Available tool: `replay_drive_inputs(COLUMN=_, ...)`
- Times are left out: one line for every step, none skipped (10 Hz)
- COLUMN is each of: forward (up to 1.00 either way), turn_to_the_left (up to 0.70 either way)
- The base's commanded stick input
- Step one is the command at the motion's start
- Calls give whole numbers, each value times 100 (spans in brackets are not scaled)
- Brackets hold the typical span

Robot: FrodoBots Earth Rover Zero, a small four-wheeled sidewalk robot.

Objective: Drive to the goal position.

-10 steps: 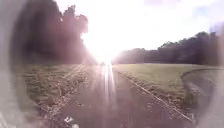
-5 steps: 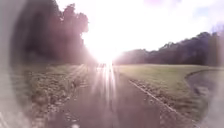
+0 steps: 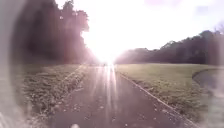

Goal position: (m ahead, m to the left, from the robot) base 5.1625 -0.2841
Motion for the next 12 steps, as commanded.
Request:
replay_drive_inputs(forward=0, turn_to_the_left=0)
replay_drive_inputs(forward=41, turn_to_the_left=0)
replay_drive_inputs(forward=85, turn_to_the_left=0)
replay_drive_inputs(forward=85, turn_to_the_left=0)
replay_drive_inputs(forward=85, turn_to_the_left=0)
replay_drive_inputs(forward=85, turn_to_the_left=0)
replay_drive_inputs(forward=85, turn_to_the_left=0)
replay_drive_inputs(forward=85, turn_to_the_left=0)
replay_drive_inputs(forward=85, turn_to_the_left=0)
replay_drive_inputs(forward=85, turn_to_the_left=0)
replay_drive_inputs(forward=85, turn_to_the_left=0)
replay_drive_inputs(forward=85, turn_to_the_left=0)
